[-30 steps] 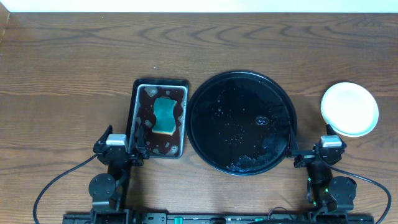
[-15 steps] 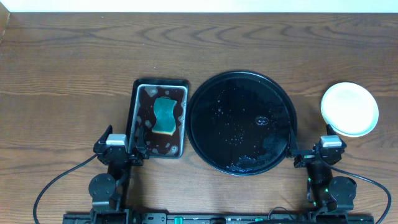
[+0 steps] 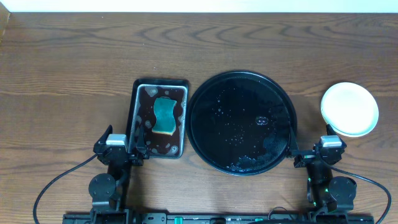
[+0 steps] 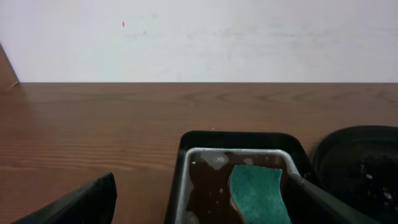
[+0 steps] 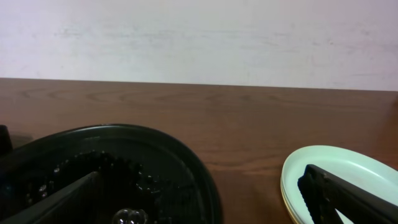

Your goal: Clean dirty plates on tray and stack at the side

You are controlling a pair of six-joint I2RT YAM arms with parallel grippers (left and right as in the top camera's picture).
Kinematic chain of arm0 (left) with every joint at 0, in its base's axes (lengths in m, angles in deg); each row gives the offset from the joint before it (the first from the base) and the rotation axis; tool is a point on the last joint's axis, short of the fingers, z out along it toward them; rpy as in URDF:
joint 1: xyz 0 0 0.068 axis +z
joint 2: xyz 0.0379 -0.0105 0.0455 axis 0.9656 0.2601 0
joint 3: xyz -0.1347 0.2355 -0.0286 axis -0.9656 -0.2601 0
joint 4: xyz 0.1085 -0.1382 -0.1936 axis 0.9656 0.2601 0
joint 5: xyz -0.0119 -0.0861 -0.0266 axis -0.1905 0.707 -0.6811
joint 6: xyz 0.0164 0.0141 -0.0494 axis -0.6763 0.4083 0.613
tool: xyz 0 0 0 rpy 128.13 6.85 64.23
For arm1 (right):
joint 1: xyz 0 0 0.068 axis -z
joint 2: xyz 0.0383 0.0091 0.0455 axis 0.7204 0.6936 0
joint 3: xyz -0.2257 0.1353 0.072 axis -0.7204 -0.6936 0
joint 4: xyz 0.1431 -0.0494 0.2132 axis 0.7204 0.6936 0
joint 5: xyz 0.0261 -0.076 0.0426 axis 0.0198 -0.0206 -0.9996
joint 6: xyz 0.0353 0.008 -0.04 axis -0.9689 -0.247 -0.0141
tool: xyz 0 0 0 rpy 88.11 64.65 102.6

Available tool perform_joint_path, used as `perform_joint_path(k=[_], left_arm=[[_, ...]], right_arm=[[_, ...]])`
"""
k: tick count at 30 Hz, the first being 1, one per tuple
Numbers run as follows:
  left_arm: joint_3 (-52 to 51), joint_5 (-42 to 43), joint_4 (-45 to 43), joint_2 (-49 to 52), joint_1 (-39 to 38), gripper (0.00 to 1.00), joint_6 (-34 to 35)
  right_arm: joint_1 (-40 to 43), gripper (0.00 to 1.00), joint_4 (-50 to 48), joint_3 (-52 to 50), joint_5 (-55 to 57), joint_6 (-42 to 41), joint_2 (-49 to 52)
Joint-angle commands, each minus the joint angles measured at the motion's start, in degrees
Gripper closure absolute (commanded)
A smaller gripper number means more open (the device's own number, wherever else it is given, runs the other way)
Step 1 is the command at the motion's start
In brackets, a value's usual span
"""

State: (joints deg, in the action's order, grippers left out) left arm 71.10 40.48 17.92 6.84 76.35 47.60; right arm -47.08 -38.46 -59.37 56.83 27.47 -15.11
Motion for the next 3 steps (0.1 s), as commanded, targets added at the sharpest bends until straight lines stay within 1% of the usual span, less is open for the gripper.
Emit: perform_joint_path(k=[1, 3], left_arm=[[-0.74, 1.03, 2.29, -0.39, -0.11, 0.14, -0.79], [-0.74, 1.03, 2.29, -0.39, -0.11, 0.14, -0.79]], right_arm=[[-0.61, 0.01, 0.24, -0.07, 0.31, 0.63, -0.28], [-0.61, 0.01, 0.24, -0.07, 0.33, 0.66, -0.28]])
